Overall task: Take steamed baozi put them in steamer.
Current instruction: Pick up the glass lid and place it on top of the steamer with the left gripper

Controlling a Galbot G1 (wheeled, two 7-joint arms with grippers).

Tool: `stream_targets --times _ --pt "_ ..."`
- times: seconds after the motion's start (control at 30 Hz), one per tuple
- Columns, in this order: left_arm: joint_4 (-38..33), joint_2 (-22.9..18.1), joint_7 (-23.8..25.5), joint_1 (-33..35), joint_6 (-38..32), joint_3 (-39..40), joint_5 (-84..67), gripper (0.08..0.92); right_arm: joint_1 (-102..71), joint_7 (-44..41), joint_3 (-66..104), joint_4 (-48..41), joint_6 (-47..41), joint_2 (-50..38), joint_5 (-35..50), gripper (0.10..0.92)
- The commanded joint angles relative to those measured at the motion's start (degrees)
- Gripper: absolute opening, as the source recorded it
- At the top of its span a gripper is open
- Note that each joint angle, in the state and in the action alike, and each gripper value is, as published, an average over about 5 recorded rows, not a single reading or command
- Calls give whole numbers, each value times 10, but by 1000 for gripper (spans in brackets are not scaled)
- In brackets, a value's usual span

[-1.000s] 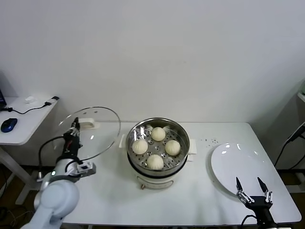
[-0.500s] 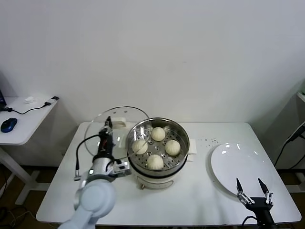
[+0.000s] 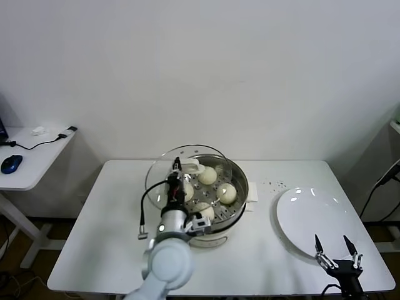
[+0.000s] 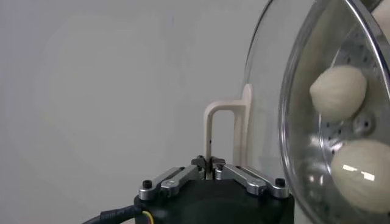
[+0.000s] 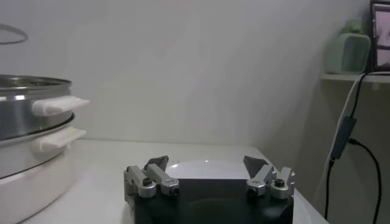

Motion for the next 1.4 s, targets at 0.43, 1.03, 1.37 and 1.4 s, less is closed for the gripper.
stream_targets --times 0.43,1.03,1.37,1.4 --pt "95 -133 1 0 5 39 92 143 -7 -1 6 -7 11 2 4 823" --pt "150 -133 -47 6 0 24 108 143 -12 0 10 -11 19 2 5 823" --pt "165 -133 -61 0 3 22 103 143 -15 -2 12 -14 23 3 6 823" --pt "168 -133 -64 -1 3 22 103 143 -16 -2 12 -14 24 3 6 823"
